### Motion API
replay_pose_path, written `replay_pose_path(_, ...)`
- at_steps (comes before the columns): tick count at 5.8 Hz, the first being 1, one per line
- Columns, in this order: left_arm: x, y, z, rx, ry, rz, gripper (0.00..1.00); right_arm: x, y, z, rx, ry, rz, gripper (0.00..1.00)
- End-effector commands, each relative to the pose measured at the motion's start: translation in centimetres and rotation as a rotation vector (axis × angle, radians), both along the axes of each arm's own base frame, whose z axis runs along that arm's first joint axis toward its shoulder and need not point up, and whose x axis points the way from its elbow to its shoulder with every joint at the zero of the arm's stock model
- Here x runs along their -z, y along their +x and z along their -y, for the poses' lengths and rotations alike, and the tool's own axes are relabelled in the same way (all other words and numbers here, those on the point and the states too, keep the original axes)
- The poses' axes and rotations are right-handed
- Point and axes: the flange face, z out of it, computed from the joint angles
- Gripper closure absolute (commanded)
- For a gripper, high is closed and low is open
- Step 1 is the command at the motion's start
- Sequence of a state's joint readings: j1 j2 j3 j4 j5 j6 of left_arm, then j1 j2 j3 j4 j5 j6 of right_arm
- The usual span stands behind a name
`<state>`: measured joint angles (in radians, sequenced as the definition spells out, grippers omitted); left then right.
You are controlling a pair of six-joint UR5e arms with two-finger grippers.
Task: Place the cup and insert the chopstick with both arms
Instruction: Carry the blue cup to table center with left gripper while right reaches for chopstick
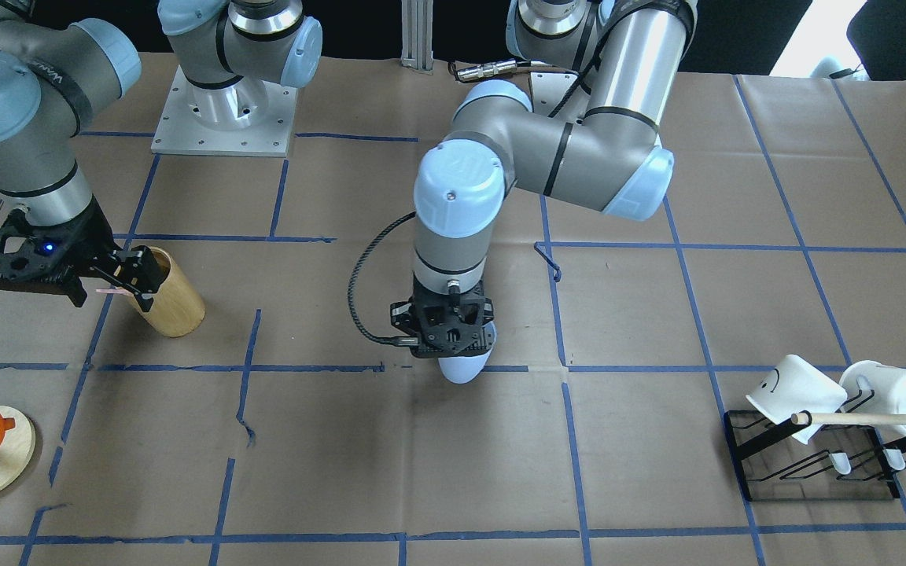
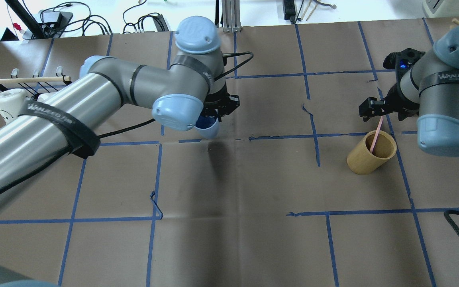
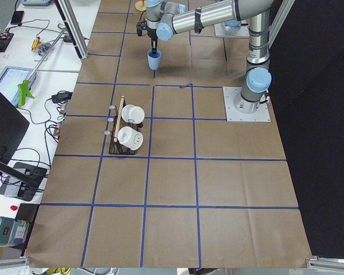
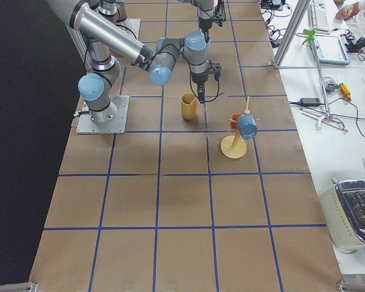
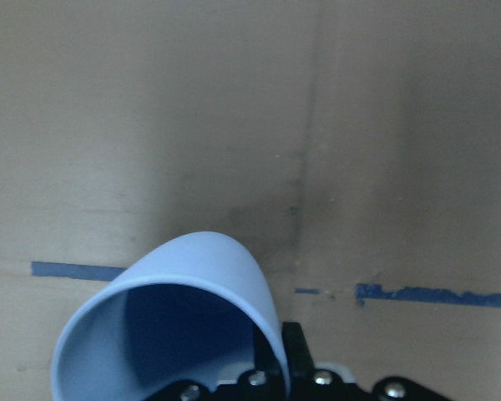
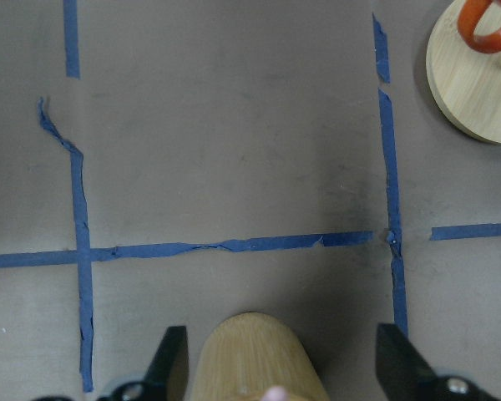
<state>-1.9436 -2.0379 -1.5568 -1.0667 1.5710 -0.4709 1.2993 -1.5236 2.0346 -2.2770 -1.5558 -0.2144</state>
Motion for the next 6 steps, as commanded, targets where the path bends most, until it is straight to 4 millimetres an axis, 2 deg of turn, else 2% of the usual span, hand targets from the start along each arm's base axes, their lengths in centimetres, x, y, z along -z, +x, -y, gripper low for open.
replay_pose_path(1, 1.1, -3.4, 0.3, -0.023, -0.003, -0.010, 0.93, -1.3, 0.0, 0.6, 0.009, -0.030, 0.015, 0.64)
replay_pose_path(2, 1.8, -3.8, -0.5, -0.011, 0.009, 0.000, 0.89, -1.5, 0.1, 0.6, 0.007, -0.032, 0.015, 0.78)
replay_pose_path(3, 2.1, -3.7, -0.7, 0.011, 0.015, 0.004, 0.01, -1.4, 0.1, 0.6, 0.007, -0.029, 0.015, 0.91)
replay_pose_path(4, 1.3, -3.5, -0.7, 0.009, 0.005, 0.005, 0.01, -2.1, 0.2, 0.8, 0.006, -0.044, 0.011, 0.91)
replay_pose_path(5, -1.6, -2.8, -0.2, 0.036, -0.028, 0.001, 0.01, -4.4, 0.3, 1.8, -0.003, -0.060, 0.006, 0.91)
replay_pose_path(6, -5.9, 0.8, -0.1, 0.098, 0.003, 0.019, 0.02, -7.7, 1.0, 2.9, -0.022, -0.037, 0.009, 0.92)
